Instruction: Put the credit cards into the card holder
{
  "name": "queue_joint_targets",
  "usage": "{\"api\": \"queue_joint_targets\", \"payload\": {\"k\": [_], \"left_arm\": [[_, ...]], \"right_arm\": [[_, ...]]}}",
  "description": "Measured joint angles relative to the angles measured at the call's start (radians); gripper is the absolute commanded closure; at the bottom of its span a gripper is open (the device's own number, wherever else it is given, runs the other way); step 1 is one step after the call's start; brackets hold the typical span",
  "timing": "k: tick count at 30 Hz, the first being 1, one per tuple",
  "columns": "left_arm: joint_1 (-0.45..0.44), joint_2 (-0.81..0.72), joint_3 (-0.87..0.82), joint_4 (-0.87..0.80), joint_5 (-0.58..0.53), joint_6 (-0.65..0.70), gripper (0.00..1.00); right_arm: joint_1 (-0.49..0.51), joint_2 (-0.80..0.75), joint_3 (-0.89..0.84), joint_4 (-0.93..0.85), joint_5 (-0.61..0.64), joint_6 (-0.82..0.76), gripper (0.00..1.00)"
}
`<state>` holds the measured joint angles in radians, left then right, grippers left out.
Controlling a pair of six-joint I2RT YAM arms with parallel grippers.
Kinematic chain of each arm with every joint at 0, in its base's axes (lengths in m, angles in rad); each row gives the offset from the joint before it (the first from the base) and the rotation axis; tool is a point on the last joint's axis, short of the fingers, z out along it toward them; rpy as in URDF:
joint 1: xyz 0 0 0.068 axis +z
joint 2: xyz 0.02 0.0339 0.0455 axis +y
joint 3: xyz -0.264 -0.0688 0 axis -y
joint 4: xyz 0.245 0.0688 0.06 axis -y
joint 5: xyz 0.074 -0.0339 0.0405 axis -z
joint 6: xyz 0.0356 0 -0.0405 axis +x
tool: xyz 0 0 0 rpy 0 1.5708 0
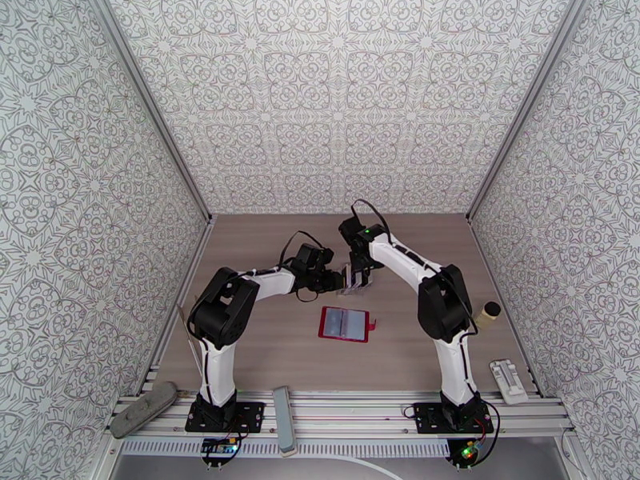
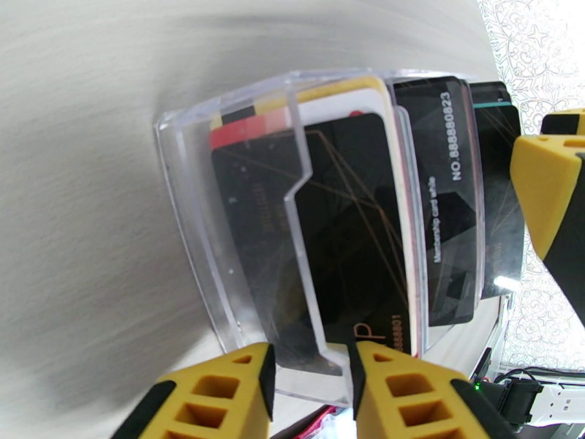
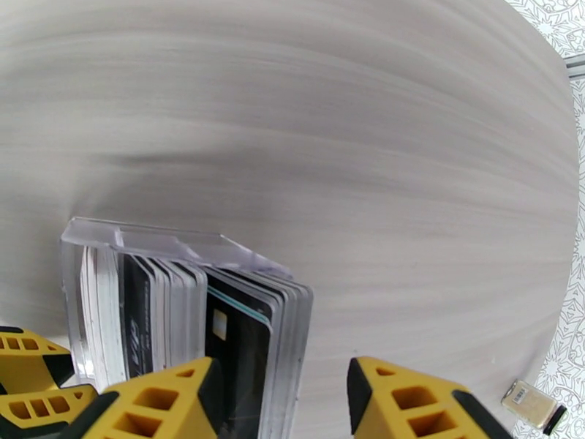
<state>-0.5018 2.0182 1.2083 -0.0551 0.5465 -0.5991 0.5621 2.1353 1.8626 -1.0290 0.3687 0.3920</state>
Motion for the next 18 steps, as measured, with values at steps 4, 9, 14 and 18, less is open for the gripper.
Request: {"api": "queue_joint_targets", "payload": {"k": [4,9,14,18], "left_arm": [[0.0,0.0,0.0,0.0,0.0,0.0,0.67],[0.0,0.0,0.0,0.0,0.0,-0.001,0.67],[0.001,0.0,0.0,0.0,0.0,-0.003,0.67],[0.001,0.001,0.0,0.001,0.0,-0.003,0.67]], "right_arm": [[-0.003,0.009,0.0,0.003,-0.011,0.0,0.54],[-0.014,0.009,0.0,0.004,-0.014,0.0,0.62],[-0.021,0.009,0.0,0.01,-0.014,0.0,0.65],[-0.021,0.009,0.0,0.01,-0.014,-0.001,0.69]]}}
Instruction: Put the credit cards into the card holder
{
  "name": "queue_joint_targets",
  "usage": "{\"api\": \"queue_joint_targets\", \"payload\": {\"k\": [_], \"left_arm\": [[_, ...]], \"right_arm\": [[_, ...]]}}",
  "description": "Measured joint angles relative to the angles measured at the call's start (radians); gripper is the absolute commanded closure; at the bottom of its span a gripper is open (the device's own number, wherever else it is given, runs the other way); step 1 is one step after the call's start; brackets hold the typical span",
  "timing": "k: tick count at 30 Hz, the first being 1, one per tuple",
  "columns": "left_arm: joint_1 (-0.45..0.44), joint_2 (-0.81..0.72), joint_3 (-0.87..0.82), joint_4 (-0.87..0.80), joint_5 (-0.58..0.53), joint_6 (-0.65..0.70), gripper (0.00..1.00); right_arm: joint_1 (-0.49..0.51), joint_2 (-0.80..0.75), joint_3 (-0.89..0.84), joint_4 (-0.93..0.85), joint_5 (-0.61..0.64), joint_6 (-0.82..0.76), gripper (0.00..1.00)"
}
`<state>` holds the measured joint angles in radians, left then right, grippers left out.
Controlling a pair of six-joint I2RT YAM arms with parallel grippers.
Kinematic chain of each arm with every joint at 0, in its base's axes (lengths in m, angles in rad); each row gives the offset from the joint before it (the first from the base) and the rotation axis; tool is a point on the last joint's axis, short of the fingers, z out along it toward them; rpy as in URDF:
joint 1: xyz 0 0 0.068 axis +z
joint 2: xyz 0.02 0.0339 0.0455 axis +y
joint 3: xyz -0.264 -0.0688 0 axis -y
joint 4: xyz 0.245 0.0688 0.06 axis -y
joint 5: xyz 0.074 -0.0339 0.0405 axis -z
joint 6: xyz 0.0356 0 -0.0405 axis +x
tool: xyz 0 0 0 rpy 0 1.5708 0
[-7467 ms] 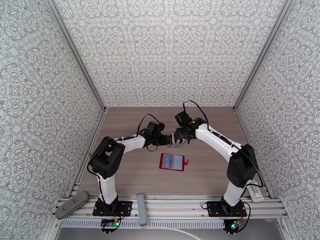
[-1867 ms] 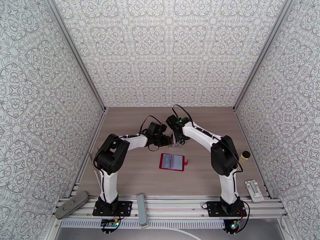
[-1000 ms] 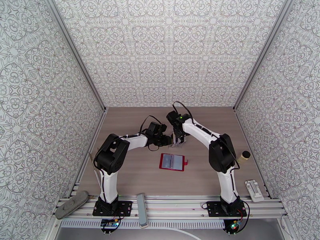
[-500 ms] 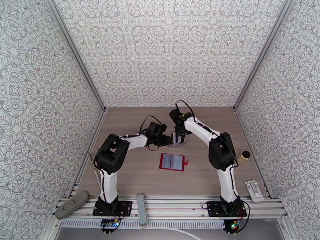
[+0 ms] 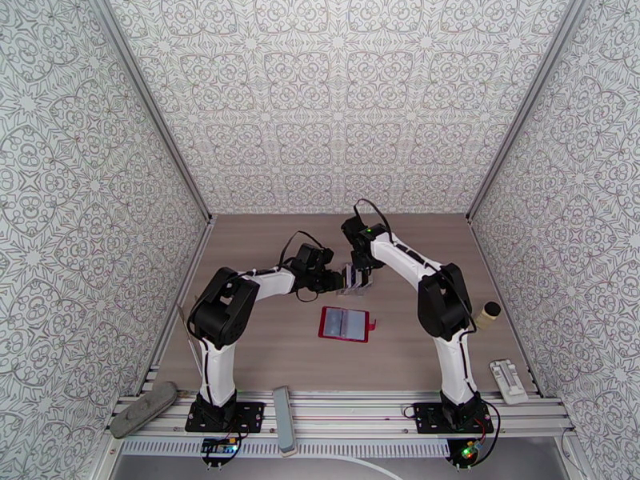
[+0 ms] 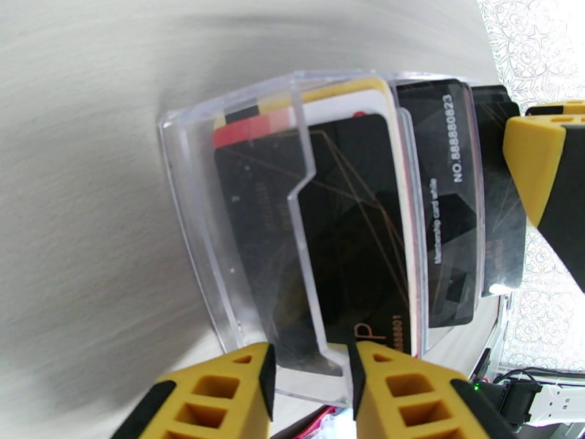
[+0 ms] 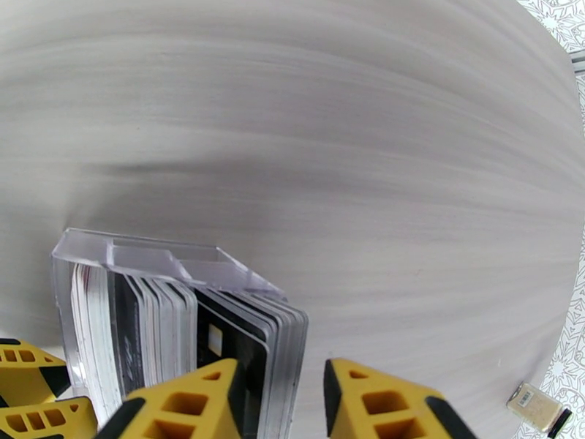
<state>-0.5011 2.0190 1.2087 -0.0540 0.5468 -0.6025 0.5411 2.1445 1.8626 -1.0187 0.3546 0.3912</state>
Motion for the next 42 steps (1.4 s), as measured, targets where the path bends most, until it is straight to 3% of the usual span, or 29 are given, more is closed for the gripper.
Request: {"api": "queue_joint_targets", "payload": {"k": [13,27,42], "left_arm": [[0.001,0.006,0.0,0.014,0.007,0.0,0.67],[0.001,0.007,0.001,0.015,0.008,-0.001,0.67],[0.002,0.008,0.002,0.015,0.011,-0.004,0.67]], "right_arm": [[0.0,0.0,0.002,-0.004,0.0,0.0,0.78],[0.0,0.0,0.026,-0.008,-0.001,-0.005,0.99],[0.013,0.0,0.026,0.0,-0.076,0.005,1.0]]}}
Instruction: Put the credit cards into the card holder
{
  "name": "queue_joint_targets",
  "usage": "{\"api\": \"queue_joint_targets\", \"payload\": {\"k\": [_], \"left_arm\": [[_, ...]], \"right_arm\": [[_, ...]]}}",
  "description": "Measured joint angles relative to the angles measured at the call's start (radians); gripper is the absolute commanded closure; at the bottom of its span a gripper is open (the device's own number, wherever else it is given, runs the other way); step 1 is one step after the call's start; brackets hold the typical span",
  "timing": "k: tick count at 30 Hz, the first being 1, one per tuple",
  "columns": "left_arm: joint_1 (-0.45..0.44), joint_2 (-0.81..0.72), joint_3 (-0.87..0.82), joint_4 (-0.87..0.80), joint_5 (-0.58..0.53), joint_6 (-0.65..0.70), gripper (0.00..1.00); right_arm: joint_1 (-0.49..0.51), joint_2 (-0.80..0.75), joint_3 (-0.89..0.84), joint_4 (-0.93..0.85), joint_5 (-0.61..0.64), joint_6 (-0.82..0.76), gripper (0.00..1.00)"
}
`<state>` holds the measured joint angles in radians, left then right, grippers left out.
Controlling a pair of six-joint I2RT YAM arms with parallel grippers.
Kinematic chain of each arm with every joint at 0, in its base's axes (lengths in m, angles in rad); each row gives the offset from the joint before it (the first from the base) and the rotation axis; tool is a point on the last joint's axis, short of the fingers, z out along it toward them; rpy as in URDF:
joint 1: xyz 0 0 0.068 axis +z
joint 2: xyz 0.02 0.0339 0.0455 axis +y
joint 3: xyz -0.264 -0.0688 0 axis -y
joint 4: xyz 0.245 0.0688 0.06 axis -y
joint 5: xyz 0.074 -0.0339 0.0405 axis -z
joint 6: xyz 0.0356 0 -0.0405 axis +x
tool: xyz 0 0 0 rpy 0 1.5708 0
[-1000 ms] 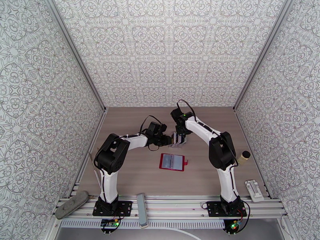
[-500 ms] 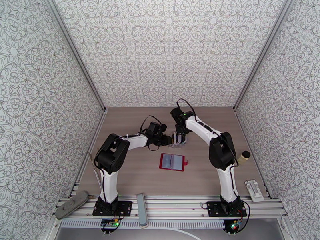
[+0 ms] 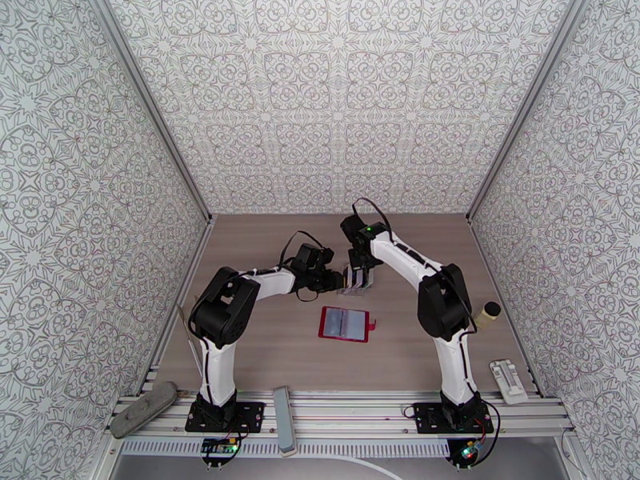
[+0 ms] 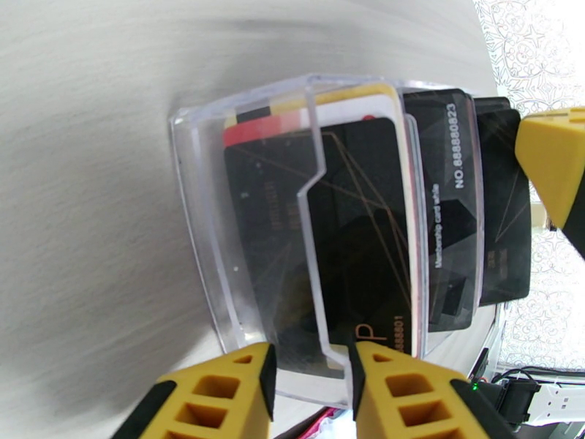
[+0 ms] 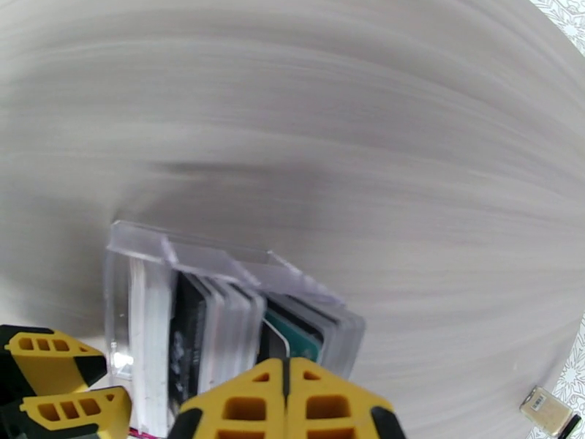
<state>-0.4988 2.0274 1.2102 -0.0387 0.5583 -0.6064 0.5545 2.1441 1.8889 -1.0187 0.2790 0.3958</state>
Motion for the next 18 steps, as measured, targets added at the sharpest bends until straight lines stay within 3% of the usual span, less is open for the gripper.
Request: {"api": "queue_joint_targets", "payload": {"k": [6,11,18], "left_arm": [[0.0,0.0,0.0,0.0,0.0,0.0,0.67],[0.0,0.0,0.0,0.0,0.0,0.0,0.67],[0.001,0.0,0.0,0.0,0.002,0.0,0.67]], "right_arm": [[0.003,0.0,0.0,0.0,0.0,0.009,1.0],[0.003,-0.002,-0.002,0.004,-0.005,0.024,0.88],[0.01,-0.021,-0.047,0.026,-0.032,0.033,0.86]]}}
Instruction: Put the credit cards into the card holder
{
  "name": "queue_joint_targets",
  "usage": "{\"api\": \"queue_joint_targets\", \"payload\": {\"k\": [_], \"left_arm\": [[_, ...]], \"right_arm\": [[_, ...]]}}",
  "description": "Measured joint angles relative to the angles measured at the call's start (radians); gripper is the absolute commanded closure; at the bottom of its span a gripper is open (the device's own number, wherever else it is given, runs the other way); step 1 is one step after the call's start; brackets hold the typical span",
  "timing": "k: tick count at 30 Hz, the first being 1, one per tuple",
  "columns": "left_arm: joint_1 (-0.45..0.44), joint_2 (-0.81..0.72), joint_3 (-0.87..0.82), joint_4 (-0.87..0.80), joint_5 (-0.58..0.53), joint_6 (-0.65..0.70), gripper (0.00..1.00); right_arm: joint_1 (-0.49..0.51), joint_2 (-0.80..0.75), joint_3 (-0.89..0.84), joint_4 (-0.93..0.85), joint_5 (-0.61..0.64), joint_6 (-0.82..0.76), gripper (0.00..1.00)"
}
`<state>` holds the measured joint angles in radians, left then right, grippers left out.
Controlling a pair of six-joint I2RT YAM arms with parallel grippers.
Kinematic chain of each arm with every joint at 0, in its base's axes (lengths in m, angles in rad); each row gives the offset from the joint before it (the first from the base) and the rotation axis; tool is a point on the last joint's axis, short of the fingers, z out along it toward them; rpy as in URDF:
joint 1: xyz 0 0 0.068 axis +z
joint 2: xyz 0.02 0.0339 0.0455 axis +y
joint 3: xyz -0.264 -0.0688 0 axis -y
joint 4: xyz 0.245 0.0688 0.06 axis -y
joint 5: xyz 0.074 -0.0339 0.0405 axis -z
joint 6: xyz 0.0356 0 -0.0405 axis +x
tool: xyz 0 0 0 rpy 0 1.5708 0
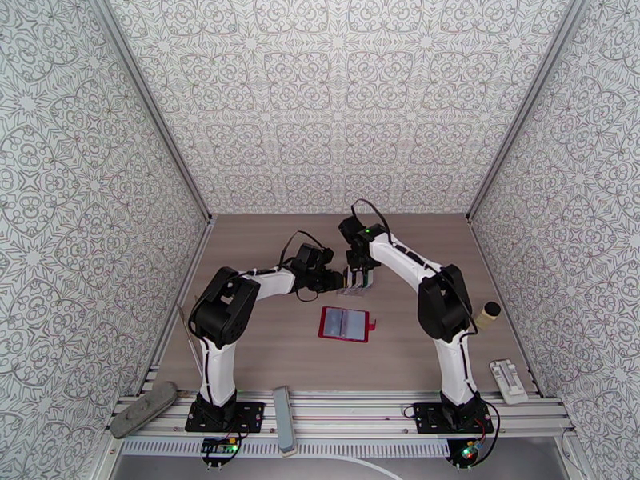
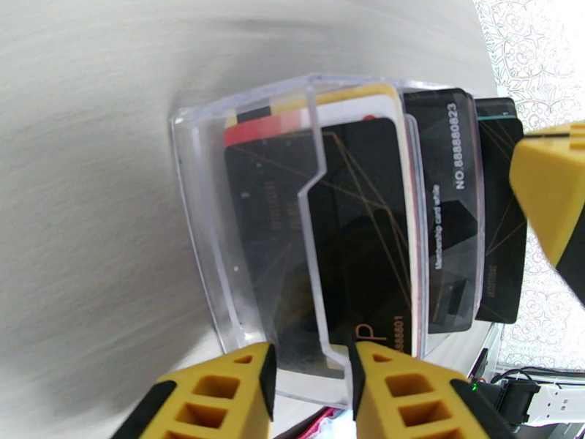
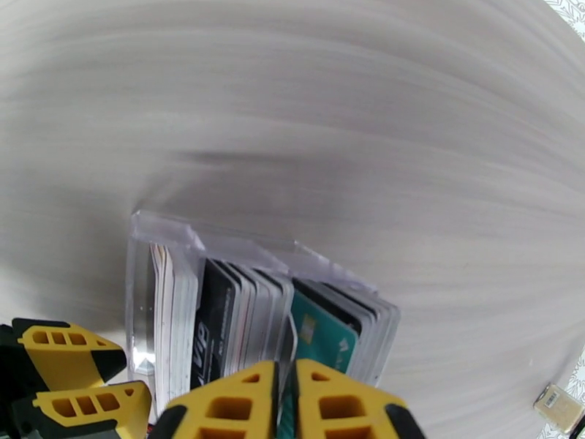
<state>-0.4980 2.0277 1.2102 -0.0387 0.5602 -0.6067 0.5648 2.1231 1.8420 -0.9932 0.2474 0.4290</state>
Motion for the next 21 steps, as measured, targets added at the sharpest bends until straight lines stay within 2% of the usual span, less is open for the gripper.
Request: {"api": "queue_joint_targets", "payload": {"k": [21], "left_arm": [[0.002,0.002,0.0,0.003,0.006,-0.004,0.67]], "right_arm": [[0.004,-0.074,-0.096,0.028,-0.074,0.081,0.86]]}}
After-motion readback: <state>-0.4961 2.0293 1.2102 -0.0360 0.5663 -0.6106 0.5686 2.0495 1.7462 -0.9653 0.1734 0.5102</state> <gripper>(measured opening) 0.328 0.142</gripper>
